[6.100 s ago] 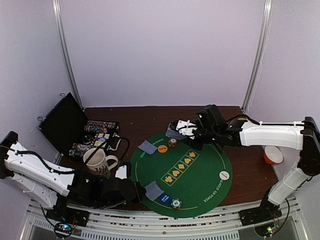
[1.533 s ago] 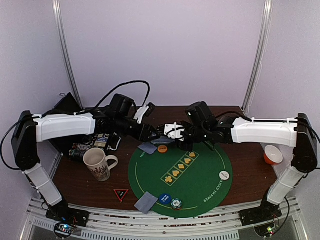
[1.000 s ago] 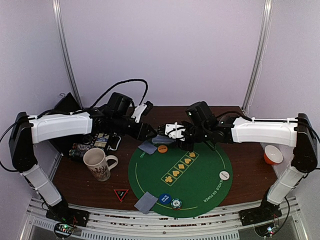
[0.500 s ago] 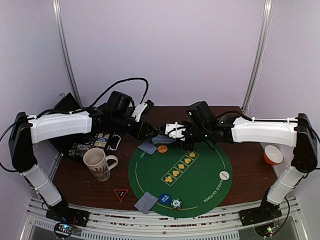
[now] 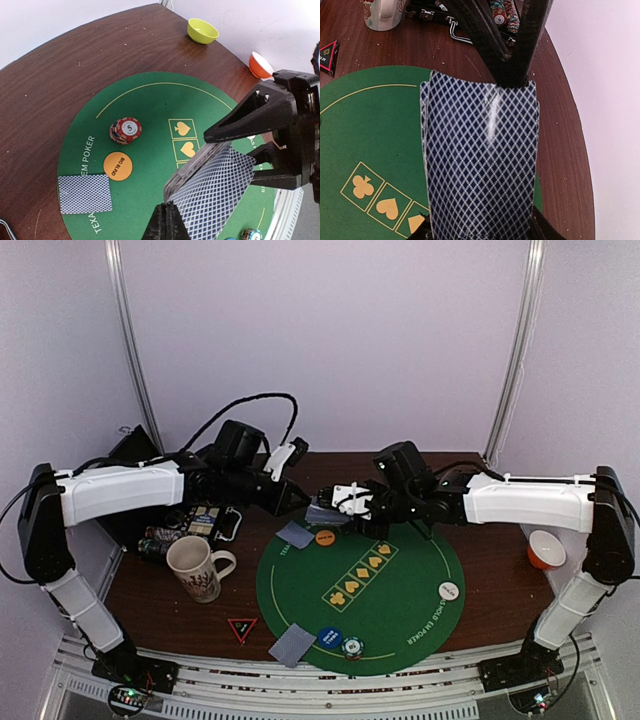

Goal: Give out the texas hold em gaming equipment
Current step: Pick up the poker card from the face-down deck piles.

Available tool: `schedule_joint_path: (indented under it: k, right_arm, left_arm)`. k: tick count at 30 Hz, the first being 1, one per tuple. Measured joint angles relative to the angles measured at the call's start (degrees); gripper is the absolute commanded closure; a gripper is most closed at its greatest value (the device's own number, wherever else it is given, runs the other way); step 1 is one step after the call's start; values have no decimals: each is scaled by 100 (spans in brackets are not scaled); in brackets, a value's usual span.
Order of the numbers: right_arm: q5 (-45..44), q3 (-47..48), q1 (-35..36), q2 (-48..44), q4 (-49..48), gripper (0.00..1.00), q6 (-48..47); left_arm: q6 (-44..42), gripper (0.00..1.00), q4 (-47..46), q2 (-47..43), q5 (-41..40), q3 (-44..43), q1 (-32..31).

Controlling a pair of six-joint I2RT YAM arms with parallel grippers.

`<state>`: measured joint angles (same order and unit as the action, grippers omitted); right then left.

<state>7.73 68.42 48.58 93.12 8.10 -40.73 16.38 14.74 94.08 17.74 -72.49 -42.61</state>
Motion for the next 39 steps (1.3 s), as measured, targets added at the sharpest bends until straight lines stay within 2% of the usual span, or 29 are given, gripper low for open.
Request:
schedule_joint_path:
  k: [3, 5, 7, 12, 14, 16, 21, 24, 34, 39]
  right_arm:
    - [2, 0, -11, 0, 2, 54, -2]
    - [0, 0, -13, 0, 2, 55, -2]
    - [0, 0, -13, 0, 2, 55, -7]
    - [2, 0, -13, 0, 4, 55, -4]
    - [2, 0, -13, 0, 4, 55, -7]
    - [2, 0, -13, 0, 4, 55, -7]
    - [4, 0, -13, 2, 7, 55, -4]
    - [4, 0, -17, 0, 7, 54, -4]
    - [2, 0, -20, 0, 7, 55, -7]
    - [-2, 0, -39, 2, -4, 55, -9]
  left_arm:
    - [-17, 100, 2, -37, 20, 0, 2]
    - [-26, 97, 11, -90, 0, 0, 2]
    - [-44, 86, 26, -144, -35, 0, 2]
    - [-144, 50, 42, -199, 31, -2, 2]
    - [-146, 43, 31, -195, 127, -2, 2]
    - [-136, 42, 9, -170, 186, -7, 2]
    - [-120, 48, 2, 120, 225, -116, 2]
    - [-105, 62, 20, 267, 282, -127, 2]
    - [-103, 97, 33, 197, 208, -127, -15]
    - [-107, 99, 37, 103, 199, -127, -20]
